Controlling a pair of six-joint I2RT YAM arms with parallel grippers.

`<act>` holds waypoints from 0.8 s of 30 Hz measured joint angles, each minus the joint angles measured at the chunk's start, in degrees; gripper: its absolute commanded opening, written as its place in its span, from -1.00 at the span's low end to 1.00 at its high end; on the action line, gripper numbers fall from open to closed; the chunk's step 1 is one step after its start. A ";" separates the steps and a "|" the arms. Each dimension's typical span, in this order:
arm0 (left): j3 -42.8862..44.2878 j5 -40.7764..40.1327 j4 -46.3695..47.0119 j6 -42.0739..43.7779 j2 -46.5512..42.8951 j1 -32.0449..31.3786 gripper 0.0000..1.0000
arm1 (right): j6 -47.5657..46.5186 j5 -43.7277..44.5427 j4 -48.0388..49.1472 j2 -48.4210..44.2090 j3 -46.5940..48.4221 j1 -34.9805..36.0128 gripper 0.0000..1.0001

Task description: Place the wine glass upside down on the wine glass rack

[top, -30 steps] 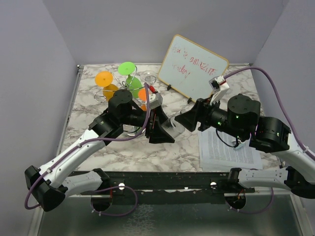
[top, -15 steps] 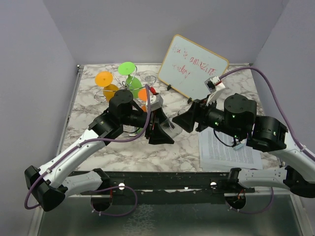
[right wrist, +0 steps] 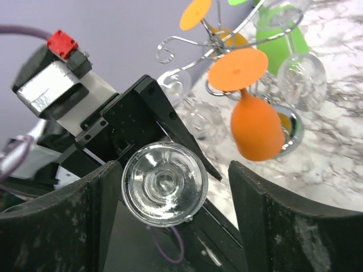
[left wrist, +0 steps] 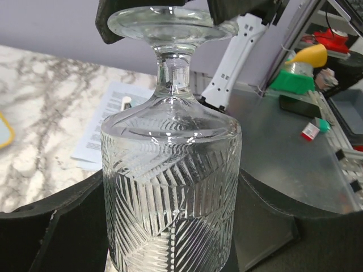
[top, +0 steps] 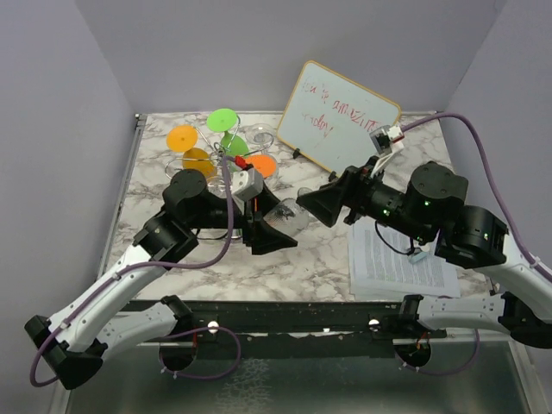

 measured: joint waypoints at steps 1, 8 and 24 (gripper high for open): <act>-0.57 -0.94 0.55 0.04 -1.33 0.00 -1.00 | 0.00 0.02 1.09 -0.31 -0.04 0.00 0.69; -1.25 -8.22 4.00 0.15 -8.72 0.00 -1.00 | 0.15 0.15 8.59 -1.88 -0.42 0.07 0.80; -0.13 -50.77 -1.29 5.92 -19.08 0.00 -1.00 | -0.17 3.93 14.75 -3.02 -4.07 0.07 0.80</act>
